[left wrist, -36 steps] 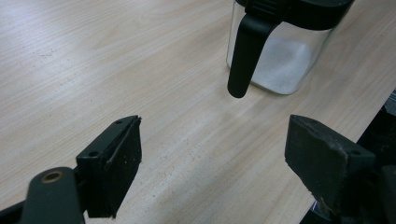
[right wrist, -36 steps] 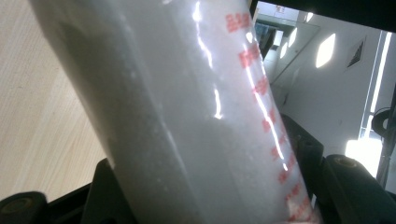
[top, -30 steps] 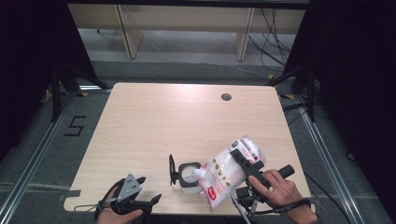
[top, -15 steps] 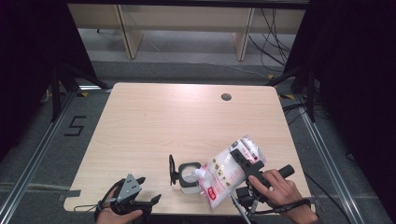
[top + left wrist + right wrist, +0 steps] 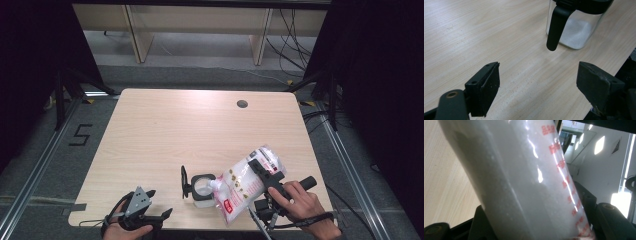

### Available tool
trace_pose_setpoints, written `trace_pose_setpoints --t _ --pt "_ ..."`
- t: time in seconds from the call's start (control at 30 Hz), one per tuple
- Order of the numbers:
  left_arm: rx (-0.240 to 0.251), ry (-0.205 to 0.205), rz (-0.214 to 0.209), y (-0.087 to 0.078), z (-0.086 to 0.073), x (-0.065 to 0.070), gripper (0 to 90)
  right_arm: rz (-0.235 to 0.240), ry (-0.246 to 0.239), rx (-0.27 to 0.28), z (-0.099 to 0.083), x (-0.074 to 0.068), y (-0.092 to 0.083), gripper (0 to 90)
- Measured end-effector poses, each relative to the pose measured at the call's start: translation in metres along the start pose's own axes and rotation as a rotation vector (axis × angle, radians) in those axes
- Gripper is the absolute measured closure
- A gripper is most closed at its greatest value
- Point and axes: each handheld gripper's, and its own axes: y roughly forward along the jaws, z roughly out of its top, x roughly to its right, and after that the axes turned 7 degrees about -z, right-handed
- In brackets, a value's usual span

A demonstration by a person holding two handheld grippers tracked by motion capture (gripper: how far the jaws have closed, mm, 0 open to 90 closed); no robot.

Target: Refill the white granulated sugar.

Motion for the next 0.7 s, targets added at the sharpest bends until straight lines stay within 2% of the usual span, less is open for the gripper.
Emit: trace_pose_setpoints --t 0.03,0.07,0.1,0.13,0.2,0.23,0.3,0.37,0.43,0.53,0.57,0.63,0.67,0.7 --pt "-0.014 0.03 0.005 -0.0016 0.0009 -0.0022 18.3 -0.003 -0.014 0.007 0.0003 0.0014 0.0002 45.1" --pt "-0.013 0.038 0.008 -0.0019 0.0015 -0.0027 18.3 -0.016 -0.009 0.016 0.0001 0.0011 0.0003 45.1" --pt "-0.02 0.041 0.004 -0.0027 0.0014 -0.0024 18.3 0.001 -0.007 -0.003 0.0006 0.0022 -0.0011 45.1" --pt "-0.002 0.001 0.001 -0.0013 0.0002 0.0002 18.3 0.005 0.011 -0.011 0.0004 0.0011 -0.0016 45.1" --pt "-0.004 0.017 0.007 -0.0014 0.0003 -0.0013 18.4 -0.005 -0.02 0.001 0.001 0.0038 -0.0014 45.1" --pt "-0.001 0.012 0.012 -0.0014 0.0007 -0.0013 18.3 -0.005 -0.02 -0.001 0.0011 0.0041 -0.0016 45.1" --pt "-0.009 0.033 0.005 -0.0022 0.0009 -0.0021 18.4 -0.006 -0.017 0.006 0.0008 0.0044 -0.0016 45.2" --pt "0.002 0.003 0.006 -0.0003 -0.0004 -0.0005 18.4 -0.007 -0.021 0.004 0.0009 0.0046 -0.0016 45.2" --pt "-0.011 0.04 0.005 -0.0017 0.0011 -0.003 18.4 -0.016 -0.016 0.013 0.0008 0.0039 -0.0012 45.2" --pt "-0.004 0.02 0.005 -0.0007 -0.0003 -0.0012 18.4 -0.007 -0.024 0.007 0.0014 0.0043 -0.0016 45.2" --pt "0.003 0.015 0.007 0.0003 -0.0005 -0.0012 18.4 -0.016 0.008 0.002 0.0009 0.0009 -0.0021 45.2" --pt "0.002 -0.001 0.005 0.0009 0.0001 -0.0011 18.4 -0.014 0.012 -0.003 0.001 0.0006 -0.0029 45.2" --pt "-0.007 0.01 0.004 -0.0005 0.0005 -0.0013 18.4 0.005 0.023 -0.015 0.001 0.0003 -0.0034 45.3" --pt "-0.008 0.03 0.003 -0.0013 0.0005 -0.0017 18.4 0.003 0.019 -0.01 0.0012 0.0007 -0.0025 45.3"
